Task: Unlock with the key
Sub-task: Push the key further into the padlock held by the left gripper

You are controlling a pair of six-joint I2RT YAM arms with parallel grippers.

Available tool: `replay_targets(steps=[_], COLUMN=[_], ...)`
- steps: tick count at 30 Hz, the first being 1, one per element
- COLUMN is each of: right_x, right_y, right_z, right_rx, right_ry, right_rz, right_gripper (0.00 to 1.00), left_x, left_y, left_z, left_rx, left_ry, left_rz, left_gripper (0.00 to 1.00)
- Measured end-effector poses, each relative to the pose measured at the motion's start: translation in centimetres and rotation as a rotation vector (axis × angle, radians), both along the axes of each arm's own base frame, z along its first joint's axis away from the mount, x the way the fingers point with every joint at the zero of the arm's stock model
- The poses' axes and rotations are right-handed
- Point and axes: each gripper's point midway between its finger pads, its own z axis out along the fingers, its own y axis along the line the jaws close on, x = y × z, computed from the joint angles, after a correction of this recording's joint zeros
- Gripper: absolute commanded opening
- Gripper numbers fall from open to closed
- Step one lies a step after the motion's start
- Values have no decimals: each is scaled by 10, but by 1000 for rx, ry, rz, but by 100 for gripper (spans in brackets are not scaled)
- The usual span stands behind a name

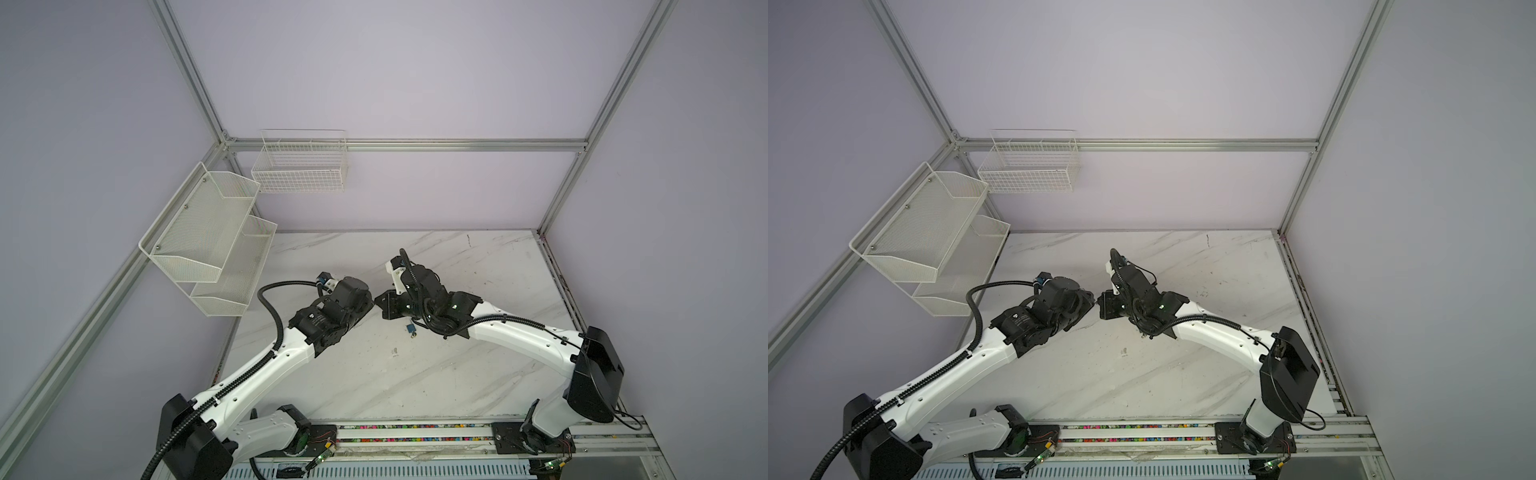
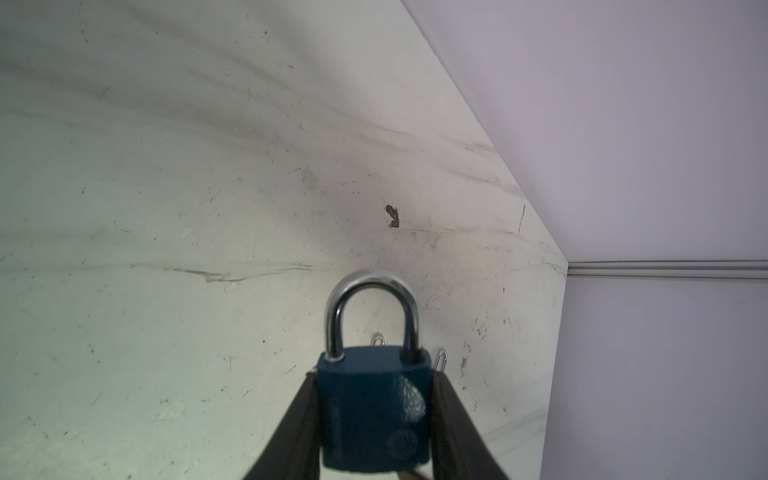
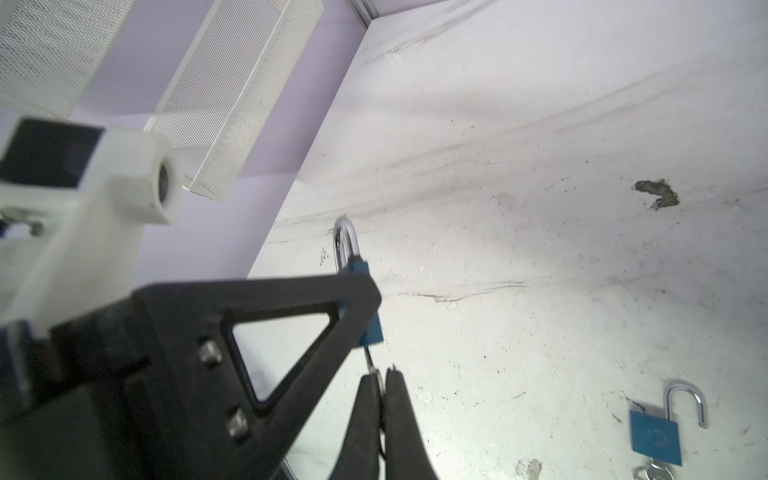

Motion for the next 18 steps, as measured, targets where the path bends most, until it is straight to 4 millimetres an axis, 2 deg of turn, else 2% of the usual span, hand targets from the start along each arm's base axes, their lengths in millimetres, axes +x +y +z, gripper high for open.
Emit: replay_targets(steps=[6,10,14,18], right_x=[-9,-10,-8,-5], right_y=[8,-12,-31,-36], right_z=[-17,-26,-8,17], right_rx=[5,1,50,164], right_ry=[27,17,-29,-108], right_rz=[-23,-98,-170,-217], right_gripper=[0,0,0,0], left_x=[-13,-17,-15,-12], left_y=[10,19,28,30], left_z=[-17,-18,-9,-8], left_rx=[-100,-188,-290,-388], left_ry=[47,58,31,23], left_rz=[87,155,233,303], left_gripper=[0,0,0,0])
